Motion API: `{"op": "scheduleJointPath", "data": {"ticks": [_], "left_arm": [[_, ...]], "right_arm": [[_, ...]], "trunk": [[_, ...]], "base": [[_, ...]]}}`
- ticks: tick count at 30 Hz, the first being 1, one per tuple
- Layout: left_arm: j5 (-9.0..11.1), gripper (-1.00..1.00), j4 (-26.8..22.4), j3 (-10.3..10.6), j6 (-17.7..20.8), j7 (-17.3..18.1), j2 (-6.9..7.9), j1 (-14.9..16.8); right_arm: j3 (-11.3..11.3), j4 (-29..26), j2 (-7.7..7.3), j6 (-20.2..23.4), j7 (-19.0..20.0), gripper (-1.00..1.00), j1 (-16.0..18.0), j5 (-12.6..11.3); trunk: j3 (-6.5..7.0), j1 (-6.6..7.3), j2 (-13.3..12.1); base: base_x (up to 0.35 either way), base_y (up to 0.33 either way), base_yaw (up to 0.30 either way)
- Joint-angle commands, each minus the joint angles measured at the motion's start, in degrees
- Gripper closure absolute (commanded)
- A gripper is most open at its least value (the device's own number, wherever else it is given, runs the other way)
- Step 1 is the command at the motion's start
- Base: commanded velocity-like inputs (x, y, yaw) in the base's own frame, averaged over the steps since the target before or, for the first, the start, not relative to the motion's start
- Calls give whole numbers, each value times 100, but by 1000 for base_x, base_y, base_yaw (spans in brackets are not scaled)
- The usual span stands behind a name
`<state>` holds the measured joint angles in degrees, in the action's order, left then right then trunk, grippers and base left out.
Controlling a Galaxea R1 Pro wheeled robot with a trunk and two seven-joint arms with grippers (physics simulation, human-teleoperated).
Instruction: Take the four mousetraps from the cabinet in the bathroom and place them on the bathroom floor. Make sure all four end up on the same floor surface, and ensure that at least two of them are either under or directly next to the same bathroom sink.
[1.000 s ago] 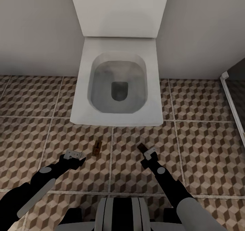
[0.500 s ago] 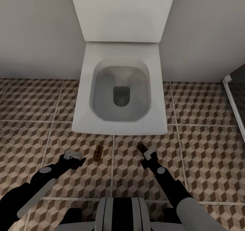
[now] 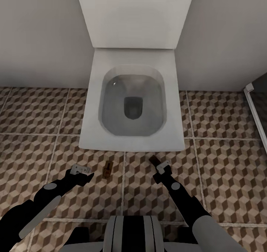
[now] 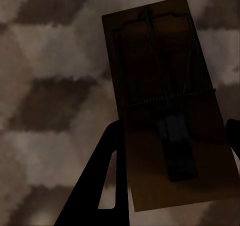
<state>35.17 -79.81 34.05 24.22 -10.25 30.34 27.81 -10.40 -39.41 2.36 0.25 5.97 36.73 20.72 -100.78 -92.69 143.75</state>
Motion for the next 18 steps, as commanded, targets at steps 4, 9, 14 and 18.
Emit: {"op": "scheduleJointPath", "data": {"ticks": [4, 9, 14, 18], "left_arm": [[60, -100, -6, 22, 12, -56, 3, 6], [60, -100, -1, 22, 12, -56, 0, 6], [60, -100, 1, 22, 13, -56, -1, 6], [60, -100, 2, 22, 13, -56, -6, 5]], "right_arm": [[7, -5, 2, -12, 16, 100, 0, 55], [8, -5, 2, -29, 16, 100, 0, 55], [9, -5, 2, -33, 13, 100, 0, 55], [11, -5, 2, -34, 11, 100, 0, 55]], "trunk": [[-3, 1, 1], [-3, 1, 1], [-3, 1, 1], [-3, 1, 1]], "base": [[1, 0, 0], [0, 0, 0], [0, 0, 0], [0, 0, 0]]}}
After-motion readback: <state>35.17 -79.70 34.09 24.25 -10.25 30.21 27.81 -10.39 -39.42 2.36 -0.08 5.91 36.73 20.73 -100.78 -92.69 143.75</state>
